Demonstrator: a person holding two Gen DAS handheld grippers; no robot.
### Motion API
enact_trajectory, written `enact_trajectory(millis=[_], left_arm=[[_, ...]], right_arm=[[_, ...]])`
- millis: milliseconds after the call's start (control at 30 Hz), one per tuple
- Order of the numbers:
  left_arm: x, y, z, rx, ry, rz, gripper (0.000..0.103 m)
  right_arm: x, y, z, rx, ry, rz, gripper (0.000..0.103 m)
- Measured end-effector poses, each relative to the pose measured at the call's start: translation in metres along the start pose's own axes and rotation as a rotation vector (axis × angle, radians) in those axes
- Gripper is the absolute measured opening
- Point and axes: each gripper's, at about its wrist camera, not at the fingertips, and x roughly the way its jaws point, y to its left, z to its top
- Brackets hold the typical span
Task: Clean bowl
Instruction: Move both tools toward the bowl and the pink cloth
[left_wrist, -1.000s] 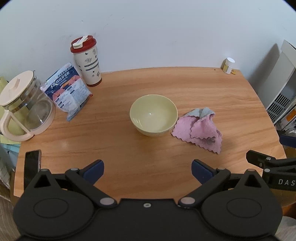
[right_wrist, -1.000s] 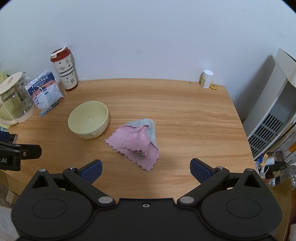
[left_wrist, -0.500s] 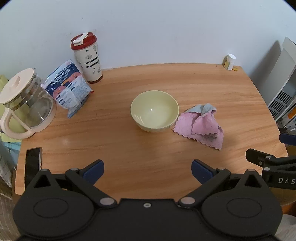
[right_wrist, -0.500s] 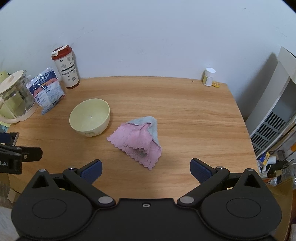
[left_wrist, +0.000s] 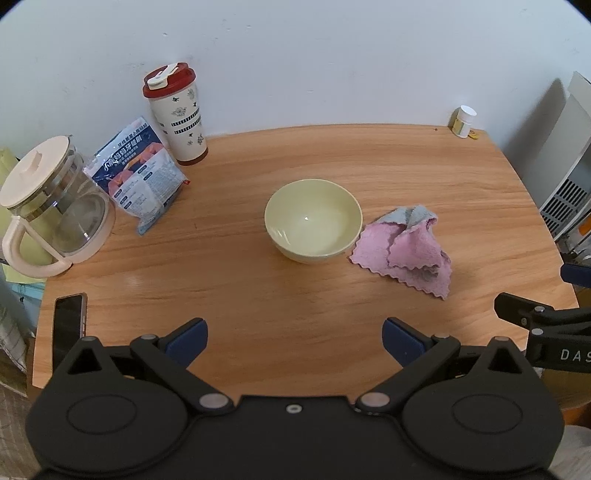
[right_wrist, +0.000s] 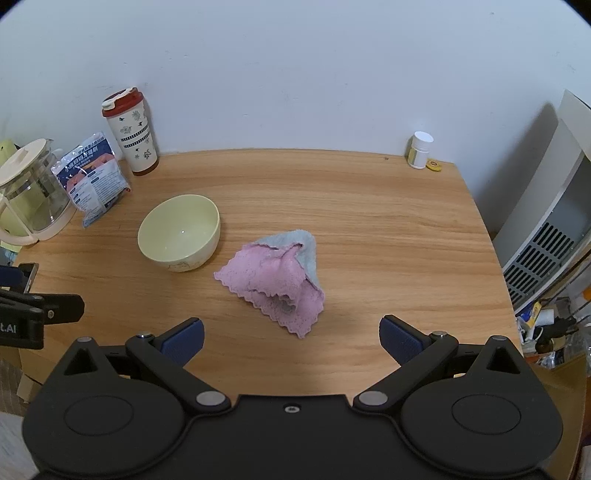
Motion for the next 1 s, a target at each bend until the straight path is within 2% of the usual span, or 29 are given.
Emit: enact_trajectory(millis=[1000], left_arm=[[0.012,0.016,0.020,-0.019,0.023,-0.013,0.103]], right_arm=[[0.014,0.007,0.015,-0.031,0.039,0.006,0.103]])
